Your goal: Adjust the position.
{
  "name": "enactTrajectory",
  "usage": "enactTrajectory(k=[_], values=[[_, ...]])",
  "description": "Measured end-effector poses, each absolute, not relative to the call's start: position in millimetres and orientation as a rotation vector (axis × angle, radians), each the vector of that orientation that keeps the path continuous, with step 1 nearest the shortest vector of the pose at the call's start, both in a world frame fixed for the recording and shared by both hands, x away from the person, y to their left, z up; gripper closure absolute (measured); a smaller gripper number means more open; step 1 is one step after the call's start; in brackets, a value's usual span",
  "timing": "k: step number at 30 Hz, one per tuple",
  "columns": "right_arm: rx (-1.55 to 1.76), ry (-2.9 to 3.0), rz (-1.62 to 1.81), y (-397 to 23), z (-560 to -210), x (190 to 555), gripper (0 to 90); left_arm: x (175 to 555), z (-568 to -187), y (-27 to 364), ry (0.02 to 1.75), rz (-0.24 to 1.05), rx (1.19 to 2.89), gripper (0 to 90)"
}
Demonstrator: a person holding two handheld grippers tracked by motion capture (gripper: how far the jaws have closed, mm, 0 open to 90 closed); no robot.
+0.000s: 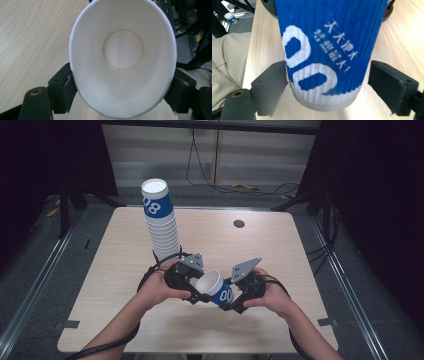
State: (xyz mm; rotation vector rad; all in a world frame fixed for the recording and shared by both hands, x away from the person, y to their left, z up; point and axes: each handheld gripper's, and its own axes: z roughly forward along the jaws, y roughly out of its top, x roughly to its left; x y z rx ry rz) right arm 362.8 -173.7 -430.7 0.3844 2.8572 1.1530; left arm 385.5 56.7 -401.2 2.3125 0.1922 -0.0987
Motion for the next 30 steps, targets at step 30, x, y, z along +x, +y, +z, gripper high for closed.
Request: enactTrajectory(k=[30], values=[[0.57,2.79,1.083,-200.4,-451.1,359.9,13.2,386.1,-397.0,68.2,0.25,-0.091,2.386,23.0]])
